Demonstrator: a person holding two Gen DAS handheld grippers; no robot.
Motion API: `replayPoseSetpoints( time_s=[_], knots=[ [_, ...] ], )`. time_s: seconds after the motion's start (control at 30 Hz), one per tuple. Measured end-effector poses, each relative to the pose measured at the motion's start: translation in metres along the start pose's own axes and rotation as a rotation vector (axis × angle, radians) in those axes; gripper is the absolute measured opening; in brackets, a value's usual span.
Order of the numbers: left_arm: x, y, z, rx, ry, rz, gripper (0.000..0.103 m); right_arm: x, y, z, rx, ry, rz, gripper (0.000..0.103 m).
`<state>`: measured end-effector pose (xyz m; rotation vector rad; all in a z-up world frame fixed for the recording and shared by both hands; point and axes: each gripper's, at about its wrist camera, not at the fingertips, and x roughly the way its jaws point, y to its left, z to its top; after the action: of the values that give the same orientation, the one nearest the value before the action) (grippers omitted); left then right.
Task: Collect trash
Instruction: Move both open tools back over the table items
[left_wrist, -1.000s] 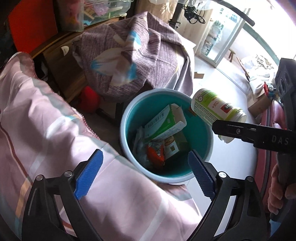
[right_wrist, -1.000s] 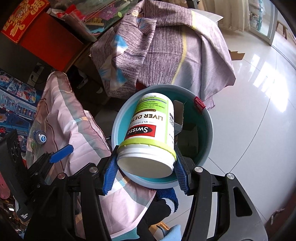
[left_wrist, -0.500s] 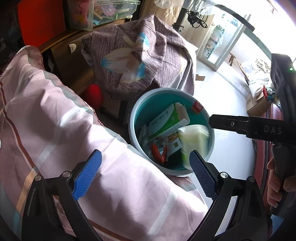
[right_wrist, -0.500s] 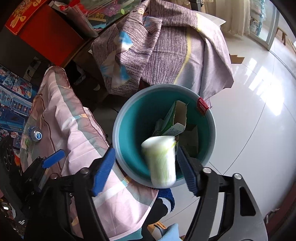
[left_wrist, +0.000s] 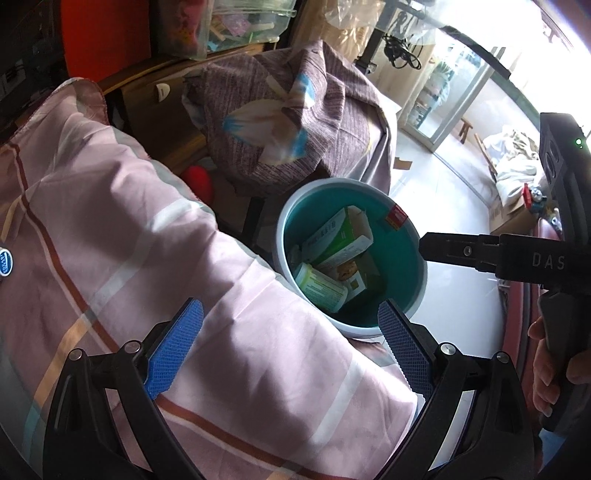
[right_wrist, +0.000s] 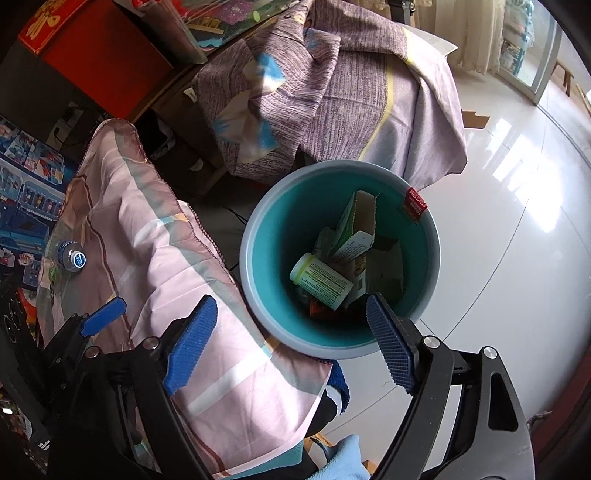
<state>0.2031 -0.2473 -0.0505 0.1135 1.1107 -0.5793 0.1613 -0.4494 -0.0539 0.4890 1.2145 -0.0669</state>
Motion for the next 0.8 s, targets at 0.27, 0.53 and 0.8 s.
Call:
replayPoseSetpoints(
  time_s=[0.27, 0.53, 0.8],
  knots=[
    [-0.02, 0.014, -0.01, -0.031, -0.029, 0.004, 0.097, -0.005, 0.021, -0.009, -0.019, 0.011, -0.017, 0.088],
    [-0.046, 0.058, -0.033, -0.106, -0.064, 0.044, 0.097, 0.007, 0.08, -0.018, -0.176, 0.046, 0.005, 0.088],
    [-0.082, 0.142, -0.067, -0.238, -0.11, 0.133, 0.097, 0.039, 0.188, -0.021, -0.38, 0.121, -0.032, 0.088]
  ],
)
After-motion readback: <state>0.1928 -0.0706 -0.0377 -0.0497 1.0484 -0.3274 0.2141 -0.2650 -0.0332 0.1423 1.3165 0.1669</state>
